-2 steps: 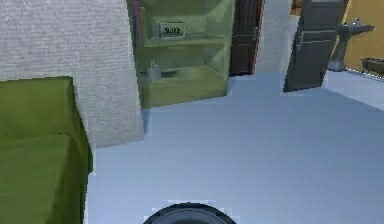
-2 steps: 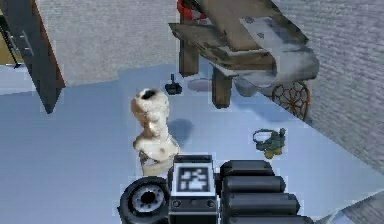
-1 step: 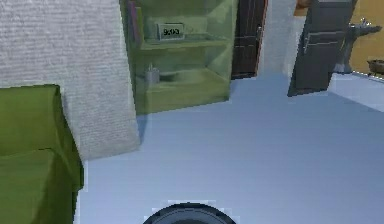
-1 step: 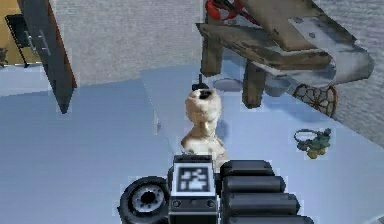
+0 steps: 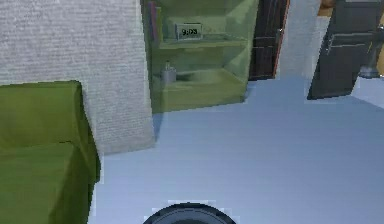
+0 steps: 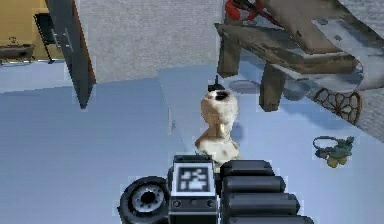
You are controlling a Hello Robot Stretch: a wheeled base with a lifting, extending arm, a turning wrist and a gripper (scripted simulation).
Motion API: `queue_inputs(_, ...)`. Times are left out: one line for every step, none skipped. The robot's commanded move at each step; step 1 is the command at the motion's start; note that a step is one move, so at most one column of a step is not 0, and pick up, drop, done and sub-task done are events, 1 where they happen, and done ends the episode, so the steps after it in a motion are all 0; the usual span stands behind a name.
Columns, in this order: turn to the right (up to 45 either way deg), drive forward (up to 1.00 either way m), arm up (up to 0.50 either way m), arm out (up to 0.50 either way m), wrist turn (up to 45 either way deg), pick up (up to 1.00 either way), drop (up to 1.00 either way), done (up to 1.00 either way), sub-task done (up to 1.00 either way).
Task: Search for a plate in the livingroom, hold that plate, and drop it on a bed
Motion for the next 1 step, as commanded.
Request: queue_inputs(-3.0, 0.00, 0.00, 0.00, 0.0, 0.00, 0.00, 0.00, 0.00)
